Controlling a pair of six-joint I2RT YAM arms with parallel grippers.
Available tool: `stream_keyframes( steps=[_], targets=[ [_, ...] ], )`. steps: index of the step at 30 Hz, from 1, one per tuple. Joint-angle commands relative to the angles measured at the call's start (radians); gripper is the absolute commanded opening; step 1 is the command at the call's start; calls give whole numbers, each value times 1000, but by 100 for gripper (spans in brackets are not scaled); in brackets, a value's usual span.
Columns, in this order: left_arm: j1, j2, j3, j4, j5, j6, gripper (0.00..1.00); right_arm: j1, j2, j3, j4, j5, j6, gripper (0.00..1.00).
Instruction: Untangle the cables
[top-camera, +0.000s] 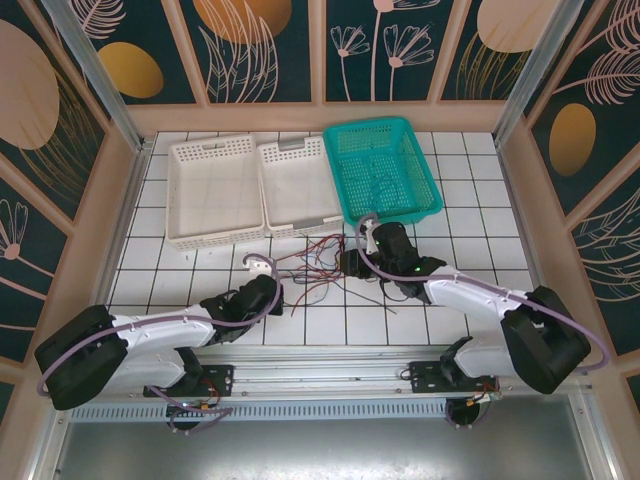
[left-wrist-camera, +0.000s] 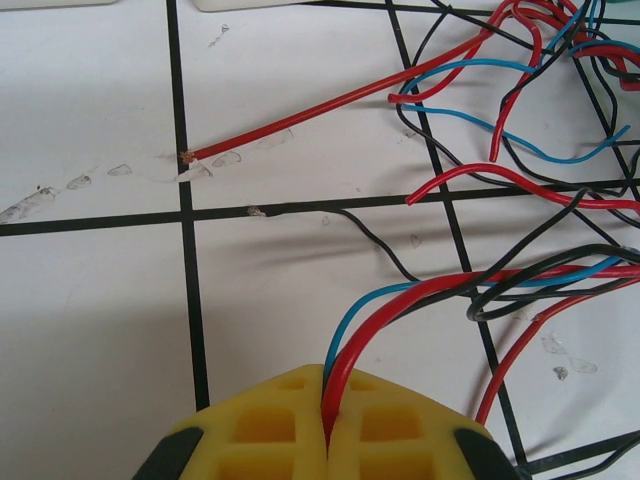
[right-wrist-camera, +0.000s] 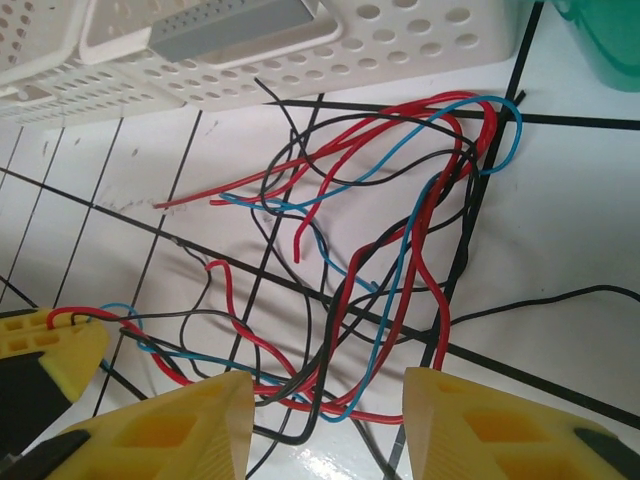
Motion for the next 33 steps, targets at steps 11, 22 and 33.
stream_keyframes(
  steps=[11, 22, 33],
  targets=[
    [-12, 7, 13, -3, -28, 10, 0, 85, 95, 29, 48, 11, -3, 40],
    [-11, 6, 11, -8, -26, 8, 0, 89, 118, 44, 36, 66, 10, 14],
    [-11, -16, -14, -14, -29, 0, 0, 76, -25, 49, -69, 210, -4, 0]
  ],
)
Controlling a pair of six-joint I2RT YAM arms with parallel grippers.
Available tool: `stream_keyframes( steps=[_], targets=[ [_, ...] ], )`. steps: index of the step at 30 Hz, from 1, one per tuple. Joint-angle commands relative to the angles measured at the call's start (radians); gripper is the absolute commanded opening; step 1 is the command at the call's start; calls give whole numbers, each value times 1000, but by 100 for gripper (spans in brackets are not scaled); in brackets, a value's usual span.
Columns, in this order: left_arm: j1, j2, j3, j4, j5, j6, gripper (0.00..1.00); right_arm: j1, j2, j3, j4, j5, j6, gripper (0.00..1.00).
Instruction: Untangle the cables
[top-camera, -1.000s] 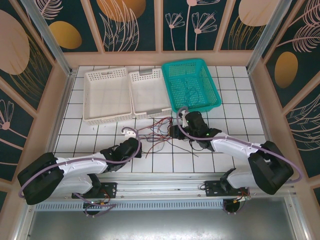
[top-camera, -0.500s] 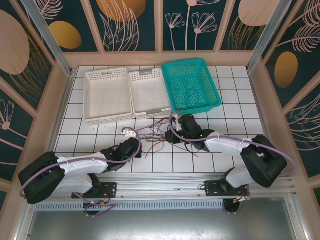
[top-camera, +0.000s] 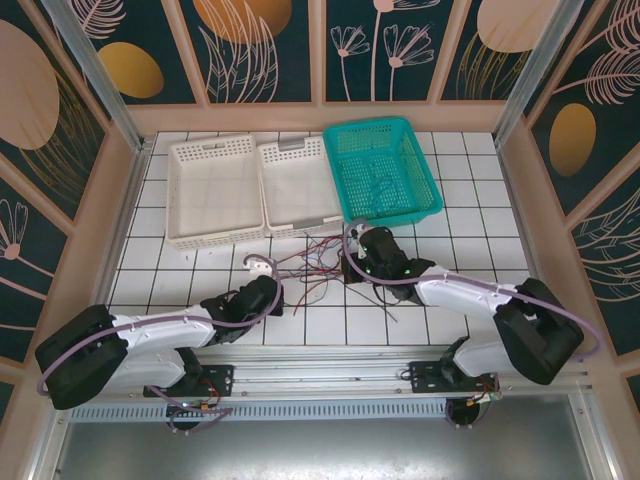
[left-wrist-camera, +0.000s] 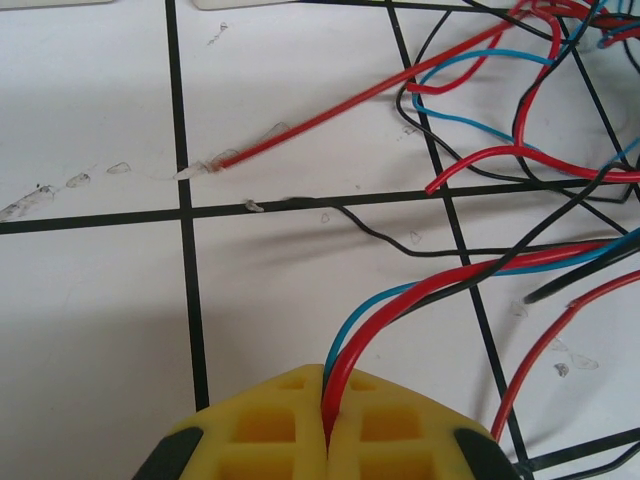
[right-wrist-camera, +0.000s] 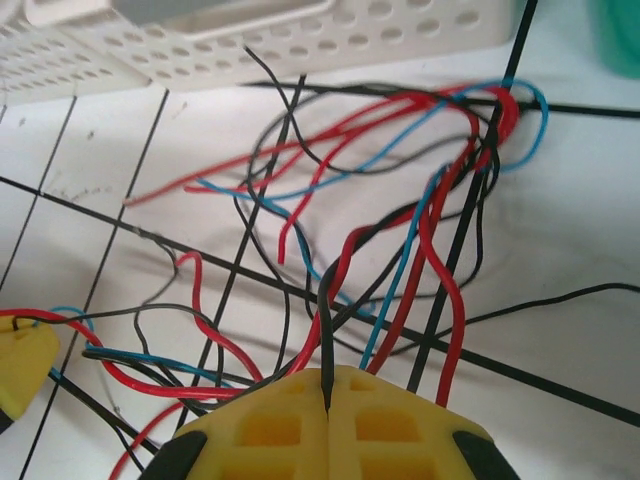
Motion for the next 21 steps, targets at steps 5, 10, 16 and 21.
stream_keyframes(
  steps=[5, 10, 16, 21],
  targets=[
    [-6, -12, -10, -14, -26, 6, 0, -53, -155, 41, -118, 96, -25, 0],
    [-7, -20, -11, -29, -35, 12, 0, -163, -274, 65, -212, 96, -42, 0],
    [-7, -45, -18, -52, -50, 14, 0, -300, -376, 90, -308, 75, -67, 0],
    [-5, -45, -10, -77, -62, 4, 0, -384, -429, 119, -388, 75, -73, 0]
  ],
)
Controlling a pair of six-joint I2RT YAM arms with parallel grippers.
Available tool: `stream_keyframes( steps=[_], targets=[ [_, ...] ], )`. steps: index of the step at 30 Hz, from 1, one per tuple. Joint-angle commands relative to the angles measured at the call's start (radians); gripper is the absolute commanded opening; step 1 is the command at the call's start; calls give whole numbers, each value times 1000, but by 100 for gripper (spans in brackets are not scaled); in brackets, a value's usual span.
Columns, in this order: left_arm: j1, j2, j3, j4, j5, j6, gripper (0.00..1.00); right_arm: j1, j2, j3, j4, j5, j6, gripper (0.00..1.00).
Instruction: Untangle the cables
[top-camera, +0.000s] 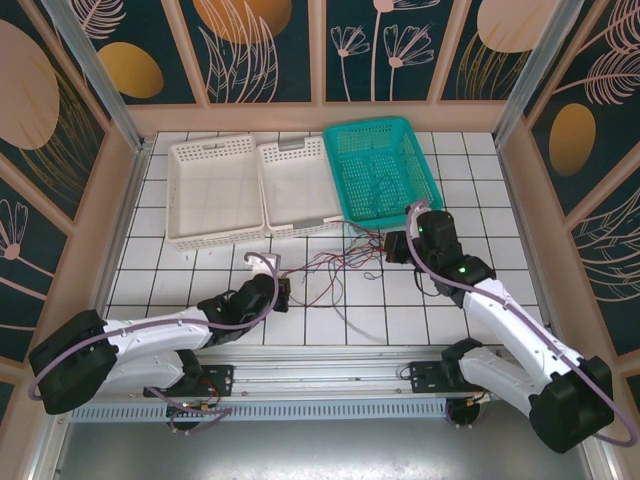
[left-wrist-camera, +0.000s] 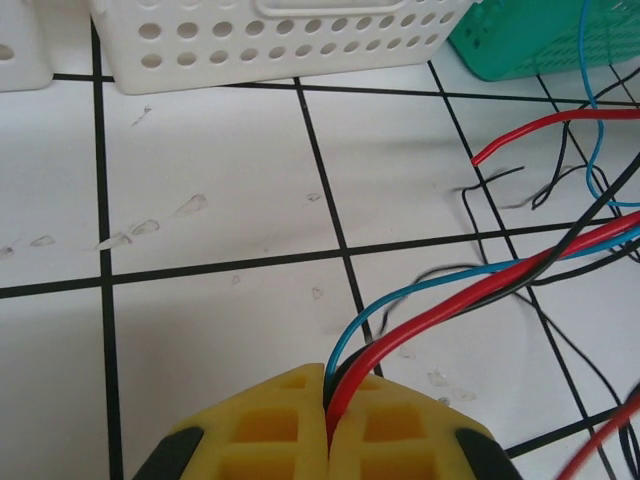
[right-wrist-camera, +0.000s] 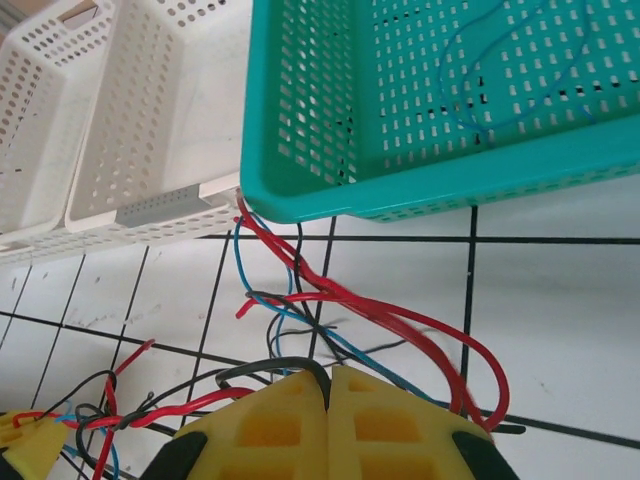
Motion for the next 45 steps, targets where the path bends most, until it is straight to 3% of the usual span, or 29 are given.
stream_keyframes(
  steps=[1, 18, 26, 37, 45],
  targets=[
    [12, 4, -18, -163, -85, -17, 0, -94, -61, 59, -61, 124, -13, 0],
    [13, 19, 95, -466, -303, -219, 0, -323, -147, 1, -122, 83, 45, 0],
    [12, -46, 151, -606, -357, -249, 0, -418, -271, 10, -165, 205, 98, 0],
    [14, -214, 209, -810, -460, -294, 0, -482, -369, 17, -185, 260, 169, 0],
    [15, -284, 245, -860, -491, -305, 0, -485, -343, -39, -142, 170, 168, 0]
  ],
)
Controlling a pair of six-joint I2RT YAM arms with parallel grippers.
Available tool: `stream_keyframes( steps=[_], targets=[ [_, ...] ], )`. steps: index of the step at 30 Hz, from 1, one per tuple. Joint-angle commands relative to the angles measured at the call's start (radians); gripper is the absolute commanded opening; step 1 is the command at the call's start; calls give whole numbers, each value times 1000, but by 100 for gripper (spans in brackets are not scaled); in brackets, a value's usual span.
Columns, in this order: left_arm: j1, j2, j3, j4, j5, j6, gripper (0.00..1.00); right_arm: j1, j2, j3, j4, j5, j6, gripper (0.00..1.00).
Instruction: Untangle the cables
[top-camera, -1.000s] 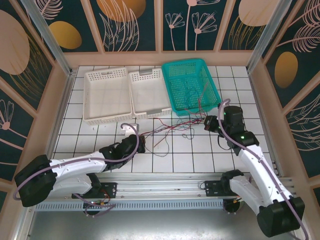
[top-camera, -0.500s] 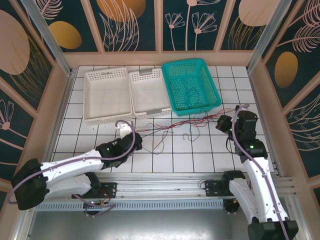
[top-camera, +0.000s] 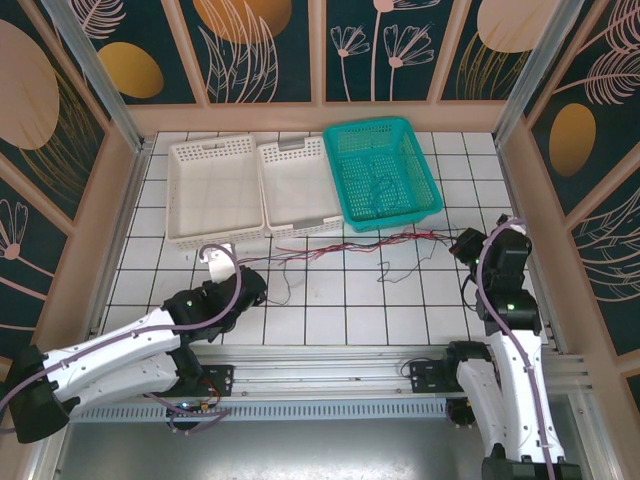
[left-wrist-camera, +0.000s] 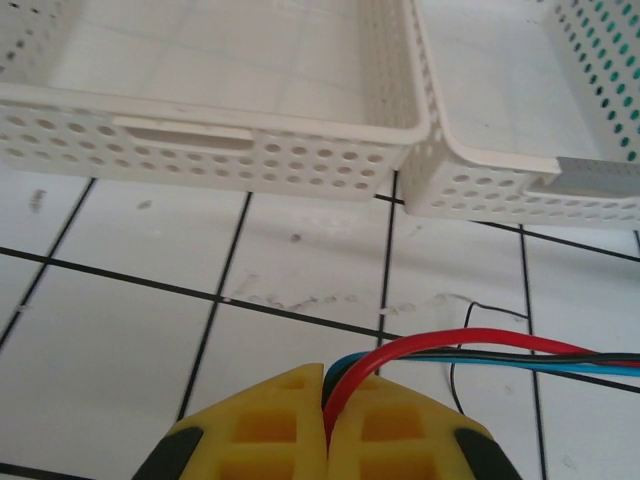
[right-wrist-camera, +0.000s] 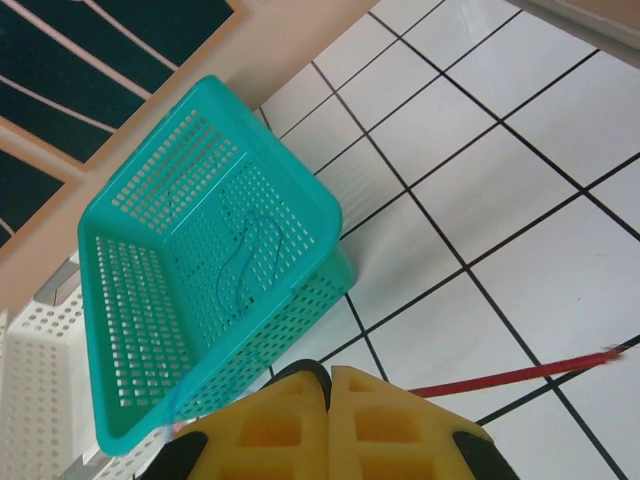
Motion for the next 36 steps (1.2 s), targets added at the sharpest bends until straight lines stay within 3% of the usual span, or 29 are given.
stream_keyframes(
  steps=[1, 7, 14, 18, 22, 27, 32, 36],
  targets=[
    [16, -9, 34, -116, -94, -22, 0, -19, 19, -39, 57, 49, 20, 0],
    [15, -29, 112, -180, -152, -14, 0, -21, 64, -75, 82, 26, -2, 0],
    [15, -33, 135, -114, -108, 34, 0, -9, 178, -164, 192, -171, 22, 0],
    [15, 27, 128, -36, -48, 76, 0, 43, 219, -174, 214, -152, 8, 0],
    [15, 60, 116, 24, -20, 99, 0, 96, 215, -137, 189, -84, -20, 26],
    [15, 88, 117, 55, -9, 116, 0, 155, 235, -32, 154, -7, -69, 43],
    [16, 132, 117, 87, 16, 122, 0, 187, 386, 115, 174, -13, -111, 50],
    [16, 153, 117, 113, 41, 124, 0, 232, 616, 309, 149, 33, -167, 53]
  ],
)
